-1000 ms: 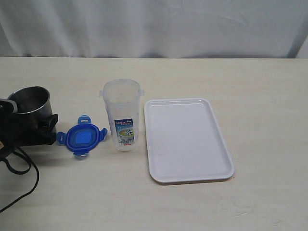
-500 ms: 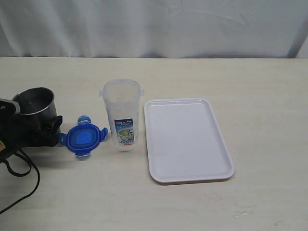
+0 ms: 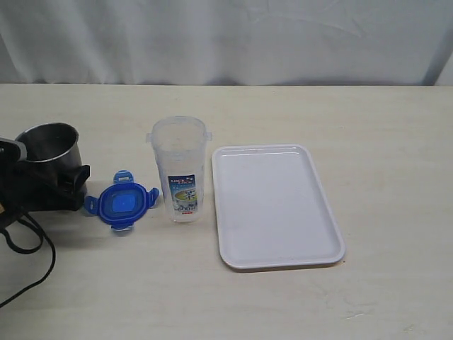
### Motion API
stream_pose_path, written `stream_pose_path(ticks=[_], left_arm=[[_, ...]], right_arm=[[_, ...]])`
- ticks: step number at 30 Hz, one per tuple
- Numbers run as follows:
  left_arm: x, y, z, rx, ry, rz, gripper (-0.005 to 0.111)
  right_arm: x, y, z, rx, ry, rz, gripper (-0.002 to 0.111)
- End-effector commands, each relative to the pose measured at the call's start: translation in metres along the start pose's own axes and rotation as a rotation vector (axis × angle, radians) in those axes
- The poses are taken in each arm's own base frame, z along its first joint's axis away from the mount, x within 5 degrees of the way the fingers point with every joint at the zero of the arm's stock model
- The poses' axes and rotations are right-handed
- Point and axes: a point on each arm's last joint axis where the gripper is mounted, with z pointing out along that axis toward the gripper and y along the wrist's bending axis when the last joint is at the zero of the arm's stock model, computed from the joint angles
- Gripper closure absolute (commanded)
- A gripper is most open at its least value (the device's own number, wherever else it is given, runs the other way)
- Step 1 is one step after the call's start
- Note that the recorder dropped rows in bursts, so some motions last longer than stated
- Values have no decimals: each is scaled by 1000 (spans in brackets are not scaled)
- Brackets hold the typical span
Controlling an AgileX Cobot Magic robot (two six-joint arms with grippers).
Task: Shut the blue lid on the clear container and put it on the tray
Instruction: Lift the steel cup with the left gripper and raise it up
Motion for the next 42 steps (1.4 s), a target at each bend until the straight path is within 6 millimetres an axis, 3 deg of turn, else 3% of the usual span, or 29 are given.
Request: stream_pose_path(ticks=[1,15,21,30,42], left_arm=[[-21,0,-3,-1,-117,3,107],[-53,-1,-15,3,-198,-13,107],[-73,-3,-2,95,-136,-12,107],[-105,-3,7,132,-201,18,107],[-134,-49,31,227,-163,131,107]], right_arm=[[0,0,0,0,-6,-1,104],[0,0,0,0,-6,-1,104],[0,0,0,0,-6,-1,104],[0,0,0,0,-6,-1,104],[0,0,0,0,-6,-1,104]])
